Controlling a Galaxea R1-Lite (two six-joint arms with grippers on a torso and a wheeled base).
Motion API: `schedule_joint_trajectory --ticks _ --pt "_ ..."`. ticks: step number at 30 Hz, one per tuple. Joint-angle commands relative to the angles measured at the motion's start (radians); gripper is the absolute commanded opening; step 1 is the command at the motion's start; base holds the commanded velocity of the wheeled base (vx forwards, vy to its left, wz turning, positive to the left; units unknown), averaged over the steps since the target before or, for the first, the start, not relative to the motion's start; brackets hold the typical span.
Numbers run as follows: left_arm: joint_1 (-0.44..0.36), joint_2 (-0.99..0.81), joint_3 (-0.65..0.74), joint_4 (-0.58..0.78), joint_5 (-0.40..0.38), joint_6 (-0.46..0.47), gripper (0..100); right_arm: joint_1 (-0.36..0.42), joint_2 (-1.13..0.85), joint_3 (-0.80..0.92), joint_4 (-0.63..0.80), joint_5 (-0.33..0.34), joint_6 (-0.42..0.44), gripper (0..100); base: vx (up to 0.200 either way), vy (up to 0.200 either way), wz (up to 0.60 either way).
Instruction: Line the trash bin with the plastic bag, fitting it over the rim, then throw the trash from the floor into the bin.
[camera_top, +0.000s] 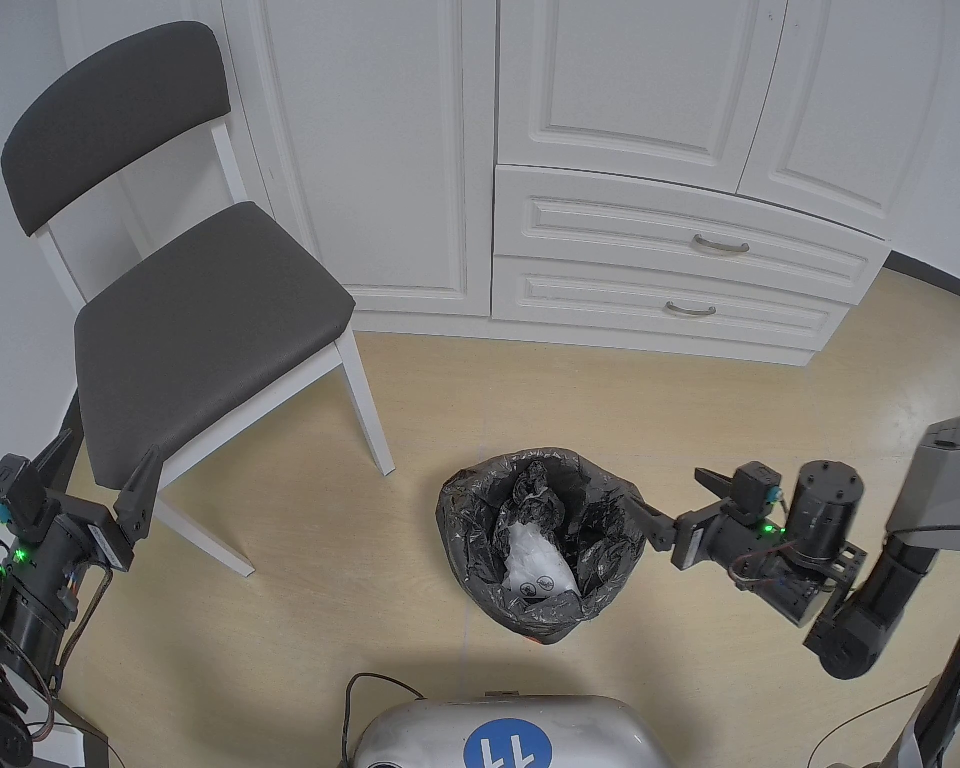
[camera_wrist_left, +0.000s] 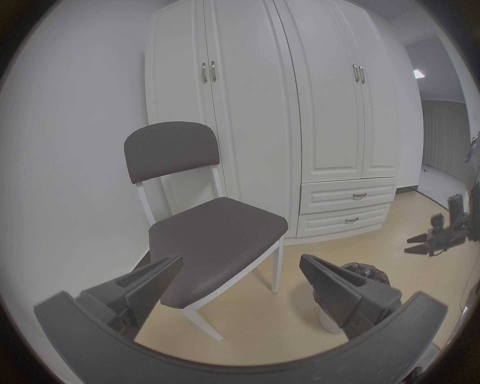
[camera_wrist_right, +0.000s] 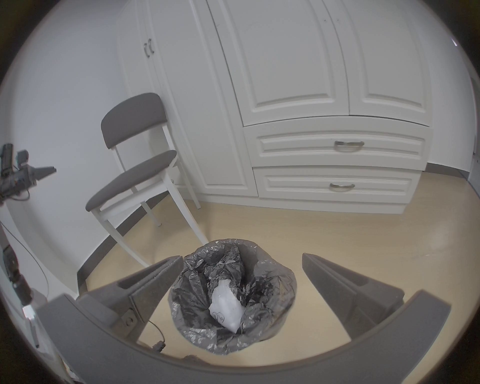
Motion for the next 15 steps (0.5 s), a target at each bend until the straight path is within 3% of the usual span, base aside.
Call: schedule_joint_trajectory --ticks 1,7,8,11,15 --pt "0.001 -0.109 0.029 0.054 -0.008 -0.018 100 0.036 -0.288 0.201 -0.018 -0.013 0.018 100 0.000 0.000 0.00" --pt "-0.002 -0.266 0.013 0.234 -0.012 -0.022 100 0.053 -0.444 0.307 -0.018 -0.029 0.011 100 0.000 0.000 0.00" --pt "-0.002 -0.344 -0.007 0.336 -0.020 -0.023 100 0.059 -0.510 0.330 -0.018 -0.085 0.006 100 0.000 0.000 0.00" --pt "0.000 -0.419 -0.033 0.434 -0.025 -0.023 100 0.092 -0.588 0.330 -0.018 -0.168 -0.002 100 0.000 0.000 0.00" --pt "0.013 -0.476 -0.054 0.496 -0.025 -0.023 100 0.139 -0.711 0.330 0.059 -0.224 -0.029 100 0.000 0.000 0.00"
